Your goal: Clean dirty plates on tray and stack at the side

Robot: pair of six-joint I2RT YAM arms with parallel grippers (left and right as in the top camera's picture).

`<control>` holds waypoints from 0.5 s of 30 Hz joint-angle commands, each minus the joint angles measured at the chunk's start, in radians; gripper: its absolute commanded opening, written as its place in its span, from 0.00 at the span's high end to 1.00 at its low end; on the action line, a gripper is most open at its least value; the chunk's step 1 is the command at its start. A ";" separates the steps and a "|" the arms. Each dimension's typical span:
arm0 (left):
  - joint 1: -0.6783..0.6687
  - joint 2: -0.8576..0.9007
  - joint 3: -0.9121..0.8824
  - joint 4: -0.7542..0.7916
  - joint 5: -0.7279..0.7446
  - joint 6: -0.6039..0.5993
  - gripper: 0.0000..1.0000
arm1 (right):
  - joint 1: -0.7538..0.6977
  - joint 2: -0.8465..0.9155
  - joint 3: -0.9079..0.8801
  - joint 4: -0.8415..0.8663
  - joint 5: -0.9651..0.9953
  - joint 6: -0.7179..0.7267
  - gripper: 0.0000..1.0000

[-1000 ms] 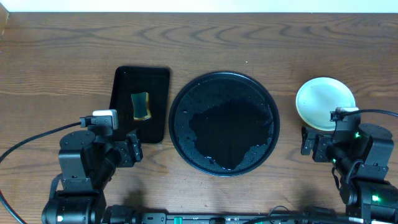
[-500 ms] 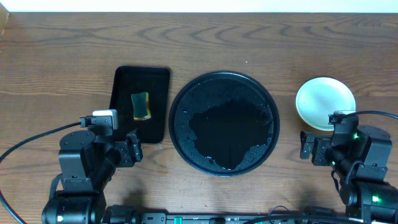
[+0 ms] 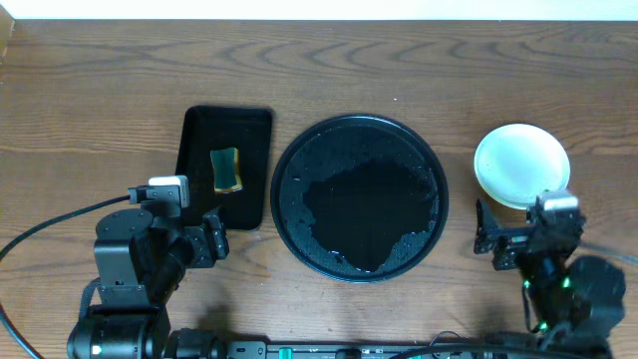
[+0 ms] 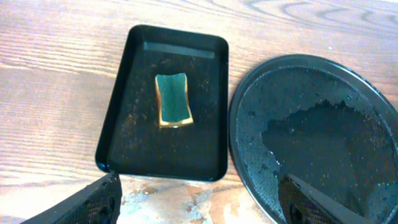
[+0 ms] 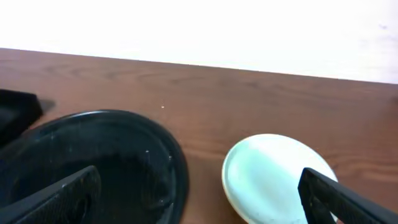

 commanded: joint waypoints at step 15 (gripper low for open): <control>0.002 0.003 -0.009 -0.001 -0.002 0.017 0.19 | 0.067 -0.328 -0.490 0.584 -0.014 0.009 0.01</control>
